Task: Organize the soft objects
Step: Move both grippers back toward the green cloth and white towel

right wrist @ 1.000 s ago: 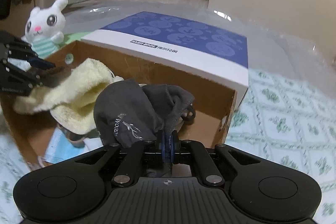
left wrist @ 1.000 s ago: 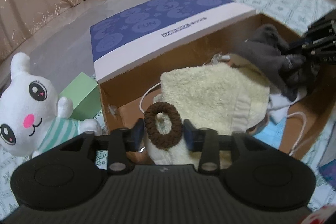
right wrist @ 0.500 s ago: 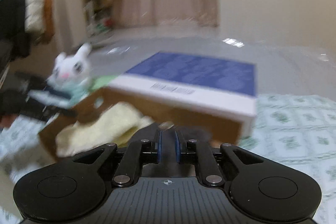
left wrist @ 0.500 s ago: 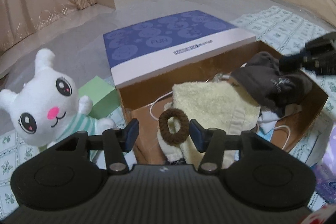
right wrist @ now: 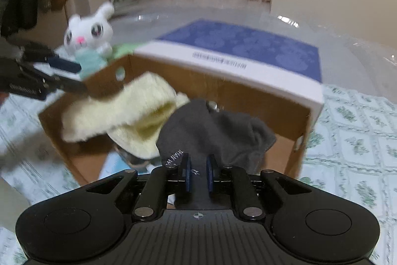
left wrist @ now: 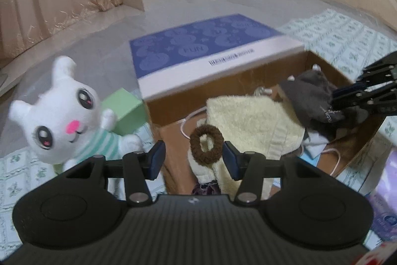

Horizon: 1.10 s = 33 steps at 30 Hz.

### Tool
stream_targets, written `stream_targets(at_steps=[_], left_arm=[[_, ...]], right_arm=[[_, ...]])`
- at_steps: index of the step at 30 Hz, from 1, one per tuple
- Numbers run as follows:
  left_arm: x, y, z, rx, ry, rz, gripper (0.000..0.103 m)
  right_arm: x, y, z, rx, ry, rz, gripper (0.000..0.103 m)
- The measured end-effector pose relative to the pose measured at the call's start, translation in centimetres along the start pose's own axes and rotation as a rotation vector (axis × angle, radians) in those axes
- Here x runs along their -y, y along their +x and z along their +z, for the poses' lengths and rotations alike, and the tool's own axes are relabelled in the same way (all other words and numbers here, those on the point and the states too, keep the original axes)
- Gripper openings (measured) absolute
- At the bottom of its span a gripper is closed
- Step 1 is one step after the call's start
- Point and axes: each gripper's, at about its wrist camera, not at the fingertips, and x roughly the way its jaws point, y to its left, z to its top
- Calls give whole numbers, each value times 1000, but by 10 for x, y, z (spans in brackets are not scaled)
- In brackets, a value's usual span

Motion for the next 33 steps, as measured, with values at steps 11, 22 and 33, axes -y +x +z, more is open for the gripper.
stream_targets(at_steps=[11,22,33], left_arm=[[-11,-130,8,132,-127,36,49],[49,-292,-49,158,-217,49,49],[169,-403,-109,192,-241,134,49]], right_arm=[[-19,-128,-25,200,151,8,58],[-68,-237,-90,180,272,8,58],[-122,-333,-153,220,315,17,58]])
